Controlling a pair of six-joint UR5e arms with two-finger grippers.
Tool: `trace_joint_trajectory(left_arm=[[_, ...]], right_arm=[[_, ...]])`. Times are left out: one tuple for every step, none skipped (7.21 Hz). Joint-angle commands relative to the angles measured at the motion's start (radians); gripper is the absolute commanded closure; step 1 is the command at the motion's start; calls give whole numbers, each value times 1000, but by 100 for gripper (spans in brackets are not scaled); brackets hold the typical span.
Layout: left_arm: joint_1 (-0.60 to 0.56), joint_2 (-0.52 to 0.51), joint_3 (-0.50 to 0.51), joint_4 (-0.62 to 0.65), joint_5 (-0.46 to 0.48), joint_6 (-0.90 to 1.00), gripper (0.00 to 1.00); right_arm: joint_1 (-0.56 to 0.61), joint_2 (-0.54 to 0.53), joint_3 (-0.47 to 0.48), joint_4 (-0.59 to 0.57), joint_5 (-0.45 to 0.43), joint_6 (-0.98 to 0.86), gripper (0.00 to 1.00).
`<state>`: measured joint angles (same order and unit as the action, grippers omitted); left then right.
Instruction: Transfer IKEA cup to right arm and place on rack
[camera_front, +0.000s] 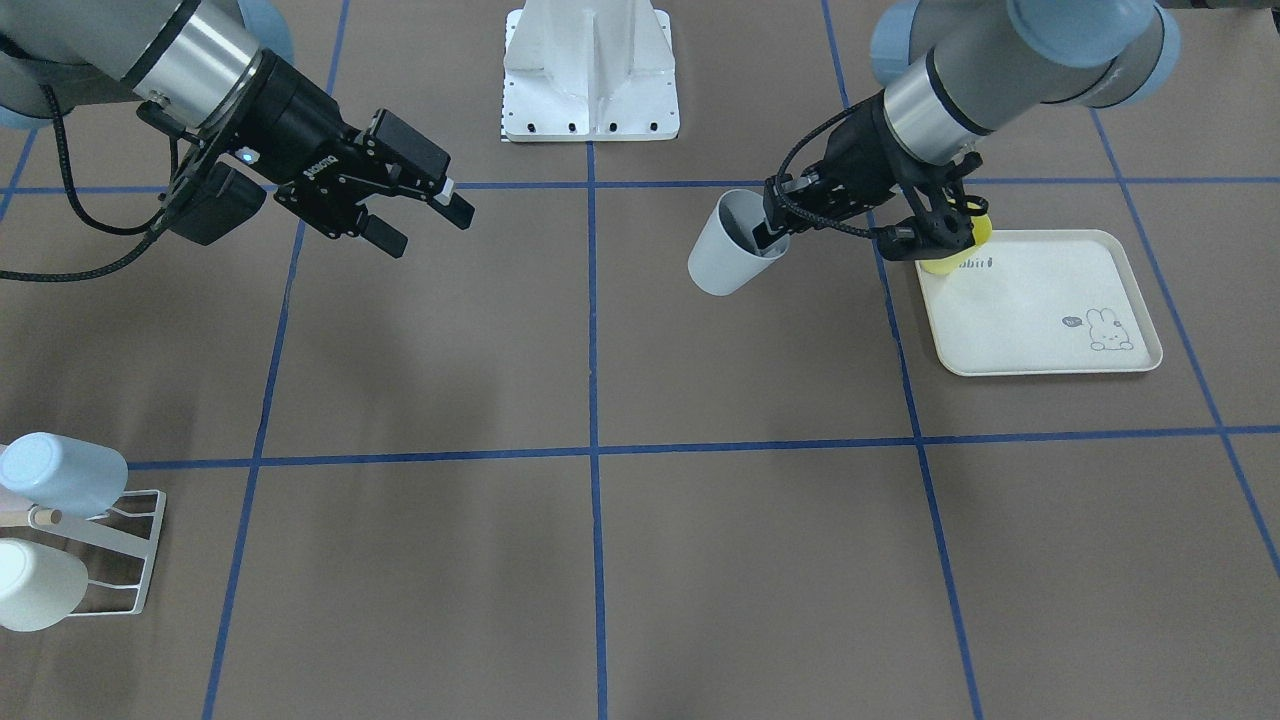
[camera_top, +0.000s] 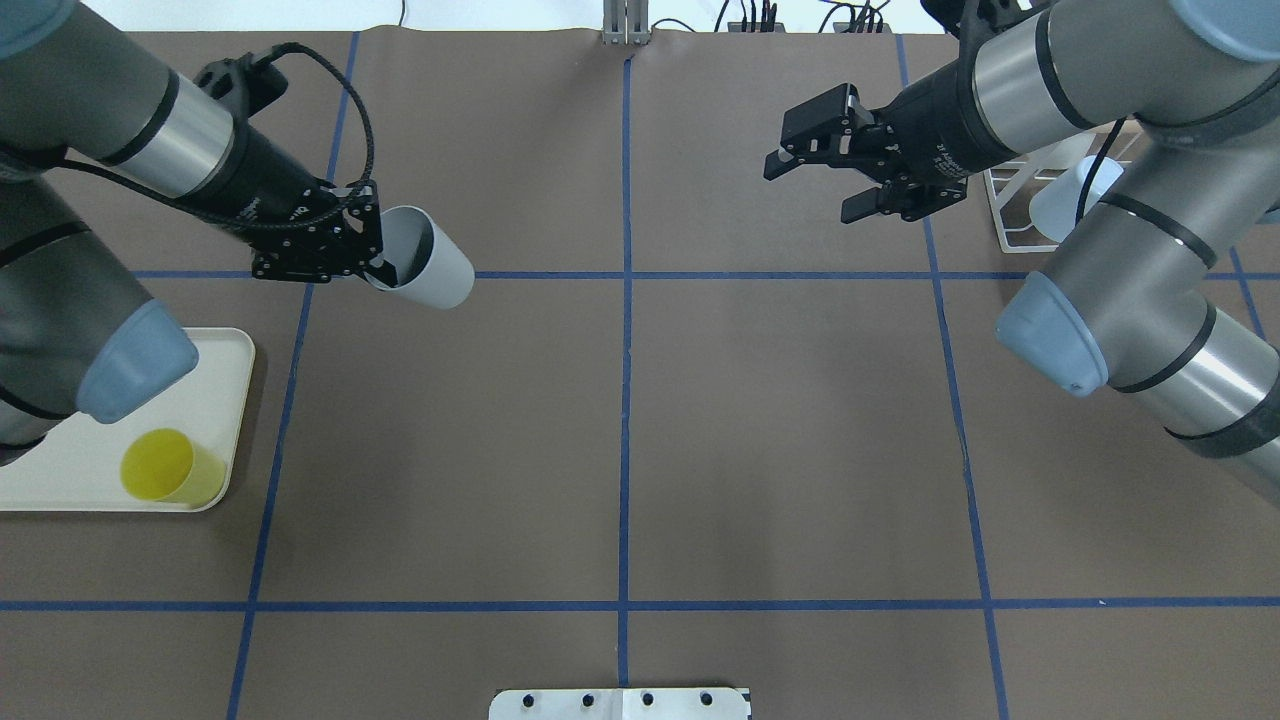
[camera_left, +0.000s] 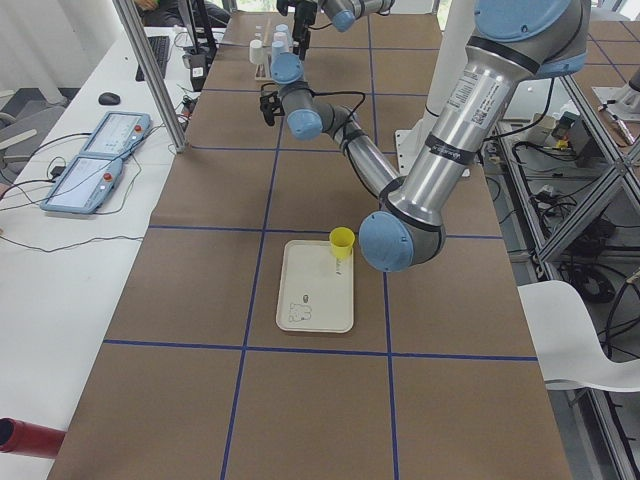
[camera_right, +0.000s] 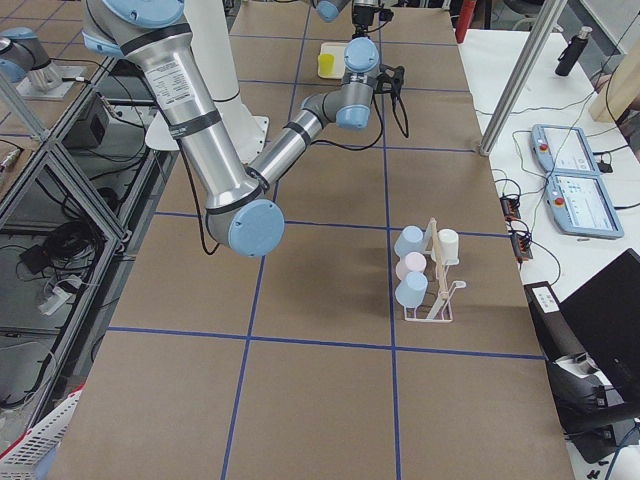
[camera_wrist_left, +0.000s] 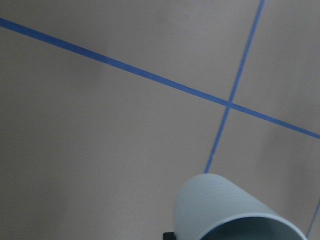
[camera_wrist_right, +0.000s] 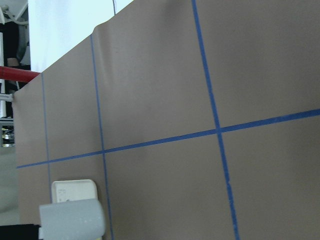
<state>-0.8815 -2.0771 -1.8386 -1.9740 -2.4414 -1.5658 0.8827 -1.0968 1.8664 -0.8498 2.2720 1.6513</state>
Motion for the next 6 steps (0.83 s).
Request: trace_joint_trajectory(left_arm=[[16, -11, 82, -479, 5, -409, 100], [21, -8, 126, -699, 22, -525, 100], [29, -5, 127, -794, 63, -633, 100], [30, 2, 115, -866, 88, -708, 100], [30, 5, 120, -991, 152, -862, 100], [30, 8, 130, -1079, 176, -954, 100]], right_arm=[[-33, -5, -6, 241, -25, 181, 3], [-68, -3, -1, 321, -76, 247, 3], [-105, -5, -1, 410, -132, 310, 4], [-117, -5, -1, 493, -146, 356, 5], [-122, -8, 0, 539, -147, 369, 6], [-126, 0, 2, 541, -147, 375, 7]])
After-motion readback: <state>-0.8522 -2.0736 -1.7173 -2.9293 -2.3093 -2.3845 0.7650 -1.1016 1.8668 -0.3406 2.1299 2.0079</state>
